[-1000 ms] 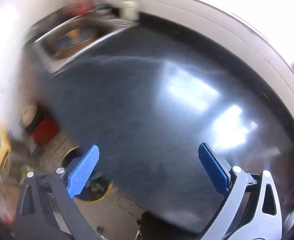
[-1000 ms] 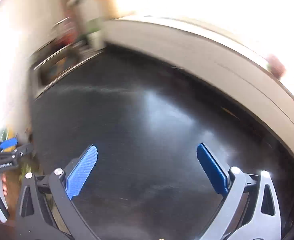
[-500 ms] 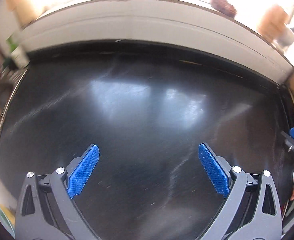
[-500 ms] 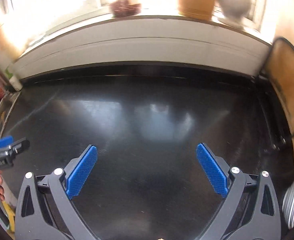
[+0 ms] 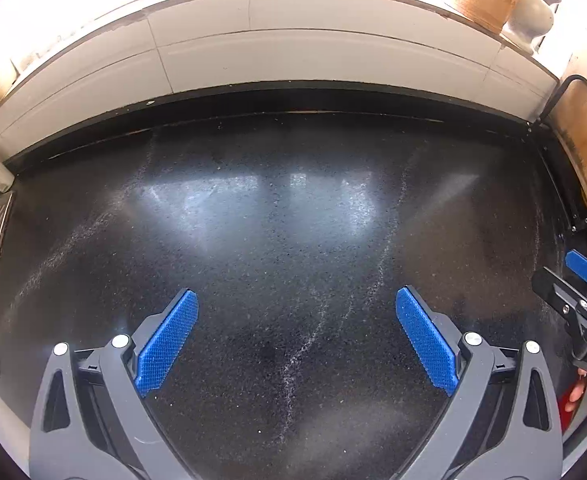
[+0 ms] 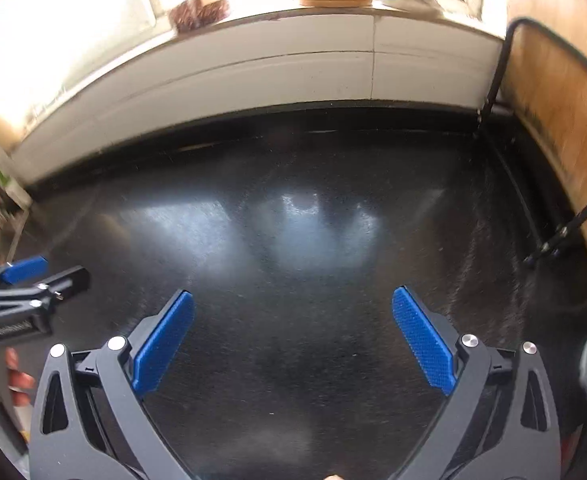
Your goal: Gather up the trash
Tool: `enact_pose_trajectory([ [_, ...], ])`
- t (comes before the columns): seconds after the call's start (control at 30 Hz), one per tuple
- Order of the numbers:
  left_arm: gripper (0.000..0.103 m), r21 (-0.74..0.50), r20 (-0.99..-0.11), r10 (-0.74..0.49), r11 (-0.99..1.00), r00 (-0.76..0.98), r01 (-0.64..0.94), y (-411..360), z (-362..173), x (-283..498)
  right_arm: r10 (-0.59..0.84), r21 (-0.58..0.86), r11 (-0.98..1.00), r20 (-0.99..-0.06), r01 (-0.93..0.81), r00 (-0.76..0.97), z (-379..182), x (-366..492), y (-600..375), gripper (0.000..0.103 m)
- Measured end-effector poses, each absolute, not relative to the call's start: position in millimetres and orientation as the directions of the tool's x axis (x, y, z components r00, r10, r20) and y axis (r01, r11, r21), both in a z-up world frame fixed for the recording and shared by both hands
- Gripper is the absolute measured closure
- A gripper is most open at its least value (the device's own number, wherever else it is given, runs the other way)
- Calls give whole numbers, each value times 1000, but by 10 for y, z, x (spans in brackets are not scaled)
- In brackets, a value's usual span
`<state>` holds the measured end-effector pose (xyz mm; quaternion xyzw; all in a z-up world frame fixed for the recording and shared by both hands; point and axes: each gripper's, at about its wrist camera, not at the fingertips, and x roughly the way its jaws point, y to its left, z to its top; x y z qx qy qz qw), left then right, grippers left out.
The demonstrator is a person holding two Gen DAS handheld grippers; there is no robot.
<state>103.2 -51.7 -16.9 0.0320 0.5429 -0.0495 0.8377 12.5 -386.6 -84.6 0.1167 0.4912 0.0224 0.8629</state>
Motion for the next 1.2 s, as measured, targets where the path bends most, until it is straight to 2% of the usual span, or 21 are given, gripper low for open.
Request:
enact_pose_trajectory([
  [0.43,7,24,-931,-48,981,363,191,-771,-234,1049,106,177,978,-876,109,470,-991,59,-3983,7],
  [1.2,7,39,-942,-3,992,335,119,-1064,-245,926,150,209,975,-874,79,462,-1031,52,-4243,7],
])
